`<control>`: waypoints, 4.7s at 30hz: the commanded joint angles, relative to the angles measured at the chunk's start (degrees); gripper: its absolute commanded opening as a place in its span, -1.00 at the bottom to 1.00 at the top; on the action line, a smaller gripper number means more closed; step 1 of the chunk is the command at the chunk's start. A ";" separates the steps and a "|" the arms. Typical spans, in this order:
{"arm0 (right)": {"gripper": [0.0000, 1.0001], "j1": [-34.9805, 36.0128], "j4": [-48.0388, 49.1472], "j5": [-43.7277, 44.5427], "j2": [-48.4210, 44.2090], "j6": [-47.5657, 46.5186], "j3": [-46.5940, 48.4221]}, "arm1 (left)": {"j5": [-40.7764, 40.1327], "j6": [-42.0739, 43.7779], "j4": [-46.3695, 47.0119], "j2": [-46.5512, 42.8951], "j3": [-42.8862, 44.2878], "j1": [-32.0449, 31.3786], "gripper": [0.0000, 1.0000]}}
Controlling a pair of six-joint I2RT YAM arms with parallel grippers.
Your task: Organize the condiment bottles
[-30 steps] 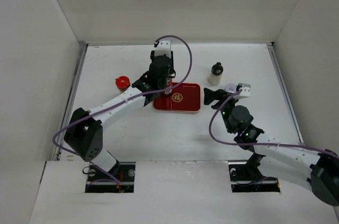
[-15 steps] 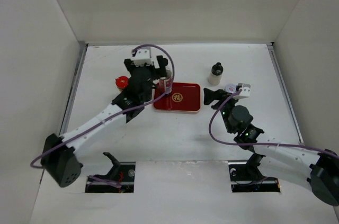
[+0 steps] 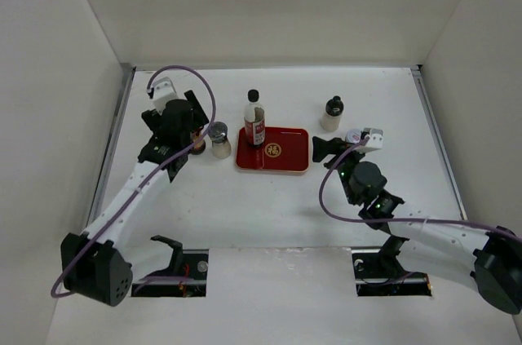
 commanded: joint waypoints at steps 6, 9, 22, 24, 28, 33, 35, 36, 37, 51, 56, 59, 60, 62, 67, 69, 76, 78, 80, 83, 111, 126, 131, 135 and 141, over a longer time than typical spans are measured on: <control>0.62 -0.19 2.26 0.48 1.33 0.37 1.55 | 2.69 -2.46 -1.92 9.71 2.35 2.13 0.78; 0.62 -0.19 2.26 0.48 1.42 0.37 1.64 | 2.25 -2.46 -0.42 11.74 2.09 2.39 0.77; 0.63 -0.19 1.91 0.48 -0.95 0.19 1.11 | 2.33 -3.60 4.15 16.32 -0.01 4.85 0.19; 0.64 -0.19 2.00 0.57 -1.04 0.19 1.11 | 2.33 -3.78 4.85 15.70 -1.33 4.85 0.28; 0.64 -0.19 2.08 0.57 -0.95 0.19 1.11 | 2.33 -4.39 5.12 16.92 -2.39 5.38 0.54; 0.64 -0.19 2.00 0.57 -1.13 0.10 1.11 | 2.51 -4.39 5.90 18.60 -1.08 5.47 0.39; 0.64 -0.19 2.17 0.57 -1.30 0.10 0.94 | 2.07 -4.39 6.52 18.16 -1.25 5.55 0.12; 0.64 -0.19 2.17 0.48 -1.30 0.10 0.94 | 1.89 -4.39 6.78 17.55 -1.51 5.56 0.01; 0.64 -0.19 2.00 0.48 -1.30 0.10 0.94 | 1.54 -4.39 6.96 16.76 -2.12 5.56 -0.11; 0.64 -0.19 2.17 0.48 -0.78 0.19 1.03 | -8.48 -3.78 -2.60 -10.21 -13.11 -6.12 -0.46; 0.64 -0.19 2.26 0.48 0.01 0.37 1.11 | -8.12 -4.39 -9.64 -16.46 -12.24 -15.34 -0.49; 0.64 -0.37 2.26 0.48 0.19 0.54 1.03 | -9.27 -6.85 -10.70 -17.00 -10.49 -24.03 -0.54; 0.64 -0.46 2.26 0.66 0.10 0.63 0.94 | -9.97 -7.55 -10.27 -16.04 -9.43 -27.11 -0.54; 0.64 -1.24 2.44 0.75 -0.16 0.63 0.68 | -12.16 -7.91 -8.34 -12.27 -6.10 -33.35 -0.54; 0.64 -2.65 2.18 0.48 -0.77 1.86 0.15 | -14.81 -3.71 1.66 0.99 3.39 -42.78 -0.54; 0.64 -2.74 2.26 0.48 -1.04 1.95 -0.11 | -14.19 -0.02 6.32 6.09 6.38 -43.31 -0.54; 0.64 -2.57 2.08 0.39 -1.39 2.04 -0.12 | -12.80 5.98 15.22 13.59 8.42 -37.26 -0.54; 0.64 -2.57 2.00 0.39 -1.57 2.04 -0.12 | -10.77 5.63 15.84 13.50 7.19 -34.97 -0.54; 0.64 -2.57 2.00 0.39 -1.57 2.04 -0.12 | -9.89 5.45 16.01 13.41 6.14 -33.47 -0.54; 0.64 -2.57 2.00 0.39 -1.22 1.86 0.06 | -8.58 5.71 17.85 13.76 4.20 -31.19 -0.53; 0.65 -2.57 2.17 0.13 0.28 1.60 0.50 | -7.59 2.64 20.33 10.62 -7.13 -28.19 0.55; 0.66 -2.48 2.44 0.13 1.25 1.42 0.76 | 5.93 0.00 5.03 5.67 -4.50 -10.44 0.61; 0.66 -2.39 2.44 0.13 1.51 1.33 0.85 | 5.50 0.35 7.13 10.86 -2.75 -9.30 0.65; 0.67 -2.13 2.44 0.13 1.51 1.24 0.94 | 5.76 0.44 9.24 14.20 -2.31 -8.25 0.66; 0.67 -2.04 2.44 0.13 1.42 1.16 0.94 | 5.23 0.44 11.18 16.84 -2.04 -6.93 0.39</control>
